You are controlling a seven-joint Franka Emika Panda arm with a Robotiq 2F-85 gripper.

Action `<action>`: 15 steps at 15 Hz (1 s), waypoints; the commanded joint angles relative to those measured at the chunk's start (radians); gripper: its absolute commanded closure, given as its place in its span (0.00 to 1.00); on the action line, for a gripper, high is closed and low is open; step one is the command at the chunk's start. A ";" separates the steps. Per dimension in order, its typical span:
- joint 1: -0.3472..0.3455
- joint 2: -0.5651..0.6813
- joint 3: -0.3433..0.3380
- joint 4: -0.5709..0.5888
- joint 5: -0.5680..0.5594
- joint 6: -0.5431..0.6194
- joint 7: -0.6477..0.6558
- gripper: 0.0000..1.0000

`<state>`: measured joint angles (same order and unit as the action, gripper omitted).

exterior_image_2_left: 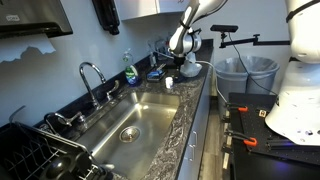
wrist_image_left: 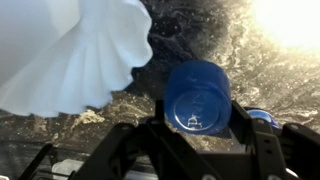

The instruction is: Pick up the bottle cap and put it on the counter

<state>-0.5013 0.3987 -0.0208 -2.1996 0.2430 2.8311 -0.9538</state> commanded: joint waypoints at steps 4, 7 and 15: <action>0.013 -0.001 -0.001 -0.018 -0.012 0.052 0.079 0.62; 0.018 0.006 -0.008 -0.015 -0.026 0.046 0.100 0.34; 0.020 -0.009 -0.012 -0.022 -0.047 0.049 0.100 0.01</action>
<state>-0.4943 0.4168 -0.0212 -2.1988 0.2260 2.8551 -0.8924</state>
